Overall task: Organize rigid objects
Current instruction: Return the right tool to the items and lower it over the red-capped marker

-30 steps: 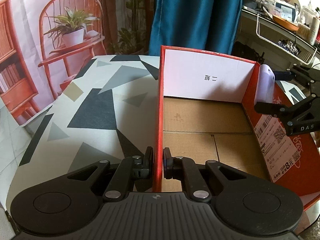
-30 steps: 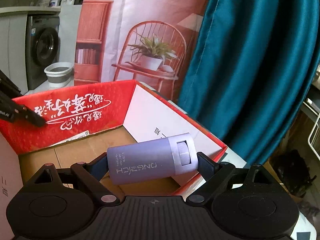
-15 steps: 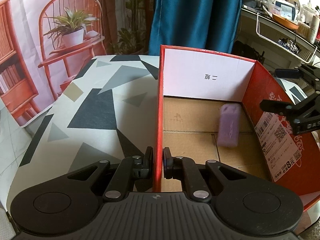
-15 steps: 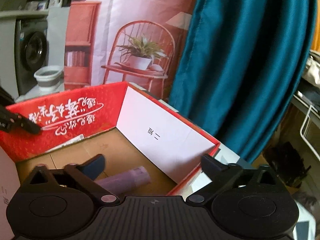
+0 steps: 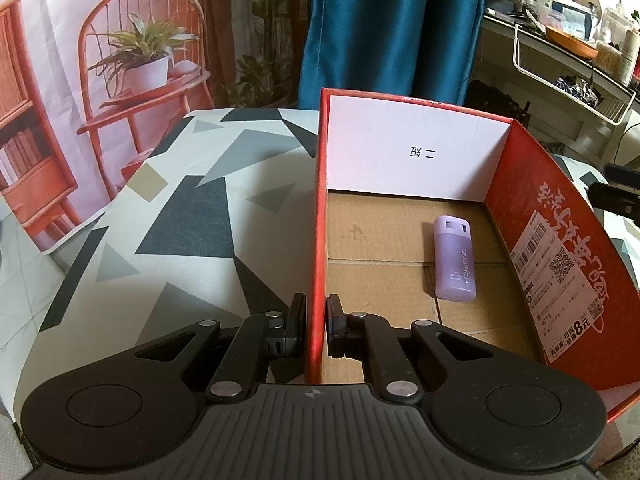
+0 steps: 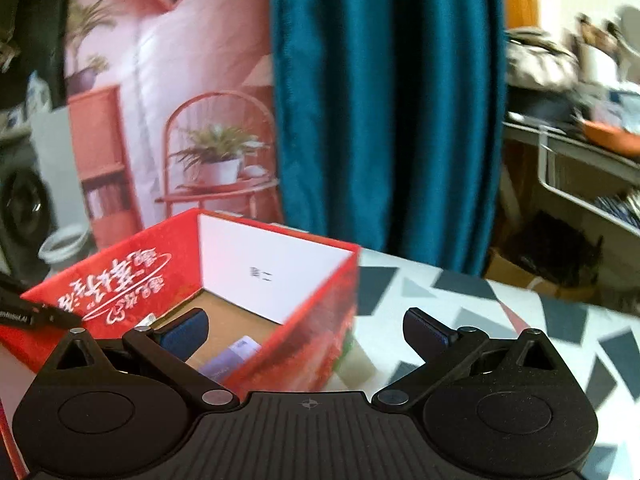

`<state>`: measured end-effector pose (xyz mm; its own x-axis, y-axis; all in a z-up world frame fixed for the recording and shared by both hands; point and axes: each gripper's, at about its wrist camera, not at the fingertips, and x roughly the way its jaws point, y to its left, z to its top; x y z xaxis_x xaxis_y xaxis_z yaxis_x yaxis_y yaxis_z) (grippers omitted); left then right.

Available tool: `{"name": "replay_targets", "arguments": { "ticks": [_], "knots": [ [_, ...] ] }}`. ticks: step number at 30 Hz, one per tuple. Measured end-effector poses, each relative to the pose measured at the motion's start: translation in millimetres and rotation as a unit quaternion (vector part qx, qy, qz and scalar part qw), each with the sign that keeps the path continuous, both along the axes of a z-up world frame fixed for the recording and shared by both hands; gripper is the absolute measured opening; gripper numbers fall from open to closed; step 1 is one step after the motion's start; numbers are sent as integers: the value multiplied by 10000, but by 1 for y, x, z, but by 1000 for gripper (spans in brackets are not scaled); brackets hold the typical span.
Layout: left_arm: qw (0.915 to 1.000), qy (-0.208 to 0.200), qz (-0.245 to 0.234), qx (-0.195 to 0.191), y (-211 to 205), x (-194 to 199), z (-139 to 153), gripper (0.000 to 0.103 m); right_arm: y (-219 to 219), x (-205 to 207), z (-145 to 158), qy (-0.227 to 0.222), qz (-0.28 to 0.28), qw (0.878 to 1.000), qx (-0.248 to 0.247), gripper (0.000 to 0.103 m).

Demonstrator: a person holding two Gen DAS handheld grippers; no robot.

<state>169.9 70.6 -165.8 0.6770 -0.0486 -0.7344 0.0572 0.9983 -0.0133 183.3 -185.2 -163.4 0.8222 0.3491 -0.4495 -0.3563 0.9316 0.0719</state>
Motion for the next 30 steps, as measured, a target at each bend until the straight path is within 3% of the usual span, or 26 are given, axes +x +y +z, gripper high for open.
{"name": "replay_targets", "arguments": {
  "ticks": [7, 13, 18, 26, 30],
  "knots": [
    [10000, 1, 4, 28, -1, 0, 0, 11, -40, -17, -23, -18, -898, 9952, 391, 103],
    [10000, -3, 0, 40, -1, 0, 0, 11, -54, -26, -54, 347, -1442, 9886, 243, 103],
    [10000, -1, 0, 48, -1, -1, 0, 11, -53, -30, -84, 788, -1767, 9803, 409, 101],
    [10000, -14, 10, 40, -1, -1, 0, 11, -30, -37, -104, 1124, -1731, 9780, 303, 79],
    [10000, -21, 11, 42, -1, -1, 0, 11, -32, -34, -107, 1421, -1912, 9687, 695, 69]
  ]
}}
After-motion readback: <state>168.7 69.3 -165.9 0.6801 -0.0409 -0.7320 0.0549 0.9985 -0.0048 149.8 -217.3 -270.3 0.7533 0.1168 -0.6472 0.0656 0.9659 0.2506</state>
